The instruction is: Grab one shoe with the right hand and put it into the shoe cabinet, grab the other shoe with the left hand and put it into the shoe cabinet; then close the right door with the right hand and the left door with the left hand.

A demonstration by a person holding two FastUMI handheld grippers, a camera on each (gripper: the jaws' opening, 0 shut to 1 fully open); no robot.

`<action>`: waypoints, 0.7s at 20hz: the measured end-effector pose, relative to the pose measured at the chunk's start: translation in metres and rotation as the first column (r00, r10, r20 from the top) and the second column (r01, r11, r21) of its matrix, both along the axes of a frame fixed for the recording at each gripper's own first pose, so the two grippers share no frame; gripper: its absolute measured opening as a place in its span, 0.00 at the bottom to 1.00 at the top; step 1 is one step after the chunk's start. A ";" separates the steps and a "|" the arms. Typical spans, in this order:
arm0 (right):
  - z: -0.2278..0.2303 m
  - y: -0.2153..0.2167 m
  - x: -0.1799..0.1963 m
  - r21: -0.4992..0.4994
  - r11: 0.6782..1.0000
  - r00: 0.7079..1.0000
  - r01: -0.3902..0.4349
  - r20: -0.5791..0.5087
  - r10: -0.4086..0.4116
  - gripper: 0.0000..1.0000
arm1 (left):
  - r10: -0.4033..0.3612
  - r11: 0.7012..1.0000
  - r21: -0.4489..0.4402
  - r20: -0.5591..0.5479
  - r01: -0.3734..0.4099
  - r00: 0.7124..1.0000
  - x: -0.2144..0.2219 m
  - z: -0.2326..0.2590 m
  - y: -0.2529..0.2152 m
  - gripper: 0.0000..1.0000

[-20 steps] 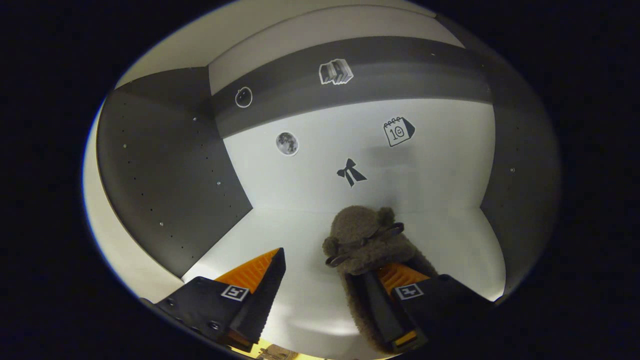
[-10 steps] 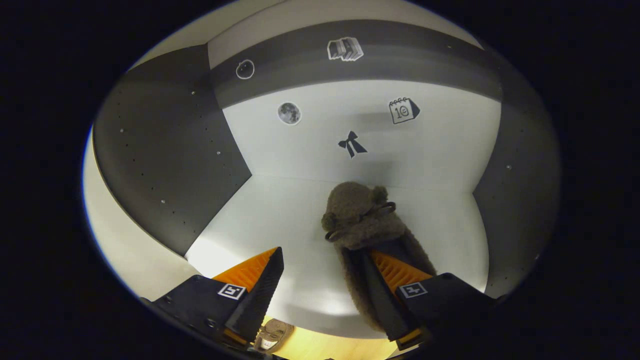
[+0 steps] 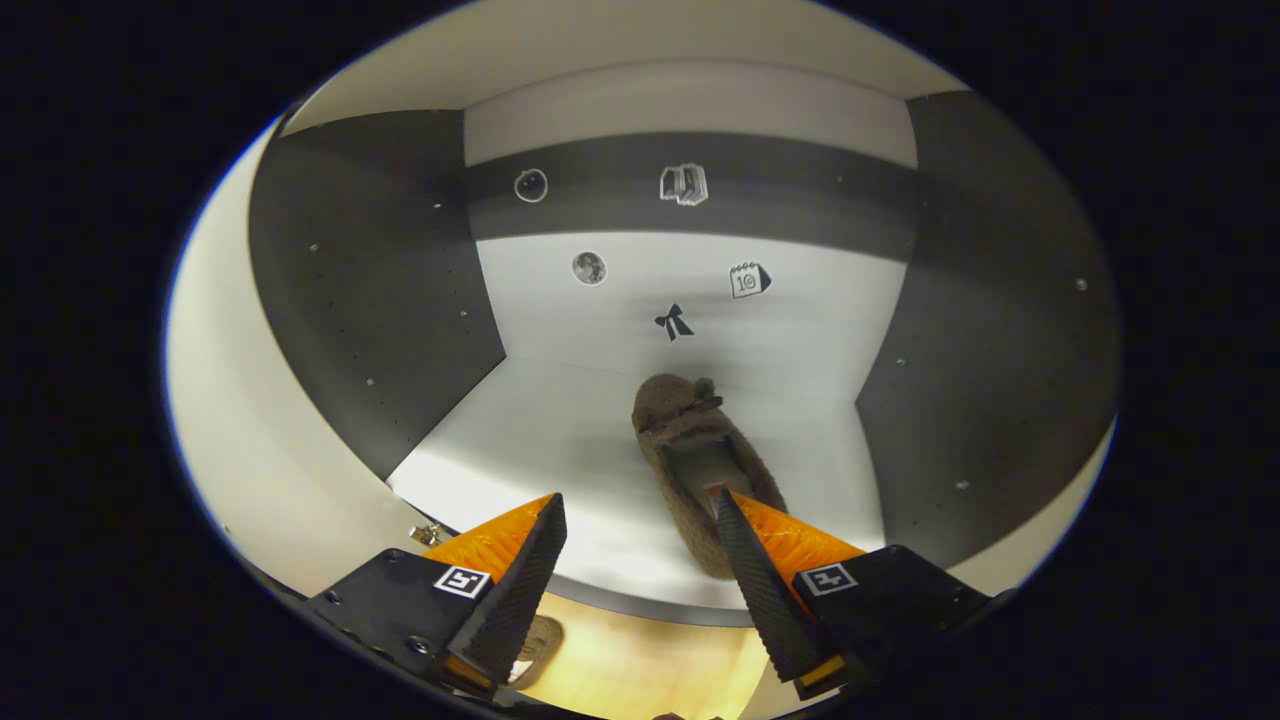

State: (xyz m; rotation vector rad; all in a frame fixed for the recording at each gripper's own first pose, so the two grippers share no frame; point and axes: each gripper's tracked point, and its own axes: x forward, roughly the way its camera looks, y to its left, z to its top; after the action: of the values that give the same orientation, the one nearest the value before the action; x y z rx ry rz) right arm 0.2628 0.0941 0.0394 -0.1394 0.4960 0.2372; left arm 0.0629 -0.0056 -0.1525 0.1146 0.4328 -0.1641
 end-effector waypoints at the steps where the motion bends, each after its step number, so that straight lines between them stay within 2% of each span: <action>1: 0.002 0.003 -0.015 0.004 1.000 1.000 -0.009 0.023 0.008 0.96 | -0.016 1.000 0.013 -0.057 0.016 0.998 -0.003 -0.021 0.000 0.87; 2: 0.004 0.006 -0.029 0.010 1.000 0.999 -0.020 0.045 0.019 0.93 | -0.028 0.999 0.025 -0.098 0.031 0.995 -0.003 -0.041 0.000 0.88; 3: 0.003 0.007 -0.046 0.010 1.000 0.998 -0.027 0.060 0.026 0.96 | -0.040 0.998 0.038 -0.131 0.045 0.991 -0.002 -0.058 0.001 0.88; 8: -0.022 0.013 -0.125 -0.002 0.996 0.995 -0.090 0.041 0.090 0.98 | -0.058 0.994 0.079 -0.245 0.079 0.968 -0.002 -0.112 0.007 0.88; 11: -0.036 0.005 -0.163 -0.017 0.996 0.995 -0.092 0.046 0.093 0.97 | -0.059 0.986 0.129 -0.301 0.102 0.952 -0.005 -0.135 0.012 0.88; 14: -0.052 -0.003 -0.195 0.051 0.996 0.997 -0.066 0.039 0.065 0.97 | -0.071 0.972 0.186 -0.343 0.142 0.937 -0.005 -0.156 0.018 0.88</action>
State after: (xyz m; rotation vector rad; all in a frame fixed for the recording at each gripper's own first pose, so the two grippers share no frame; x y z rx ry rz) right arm 0.0678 0.0916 -0.0126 -0.1090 0.4483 0.3110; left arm 0.0583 0.0121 -0.3083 0.3199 0.7848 -0.2476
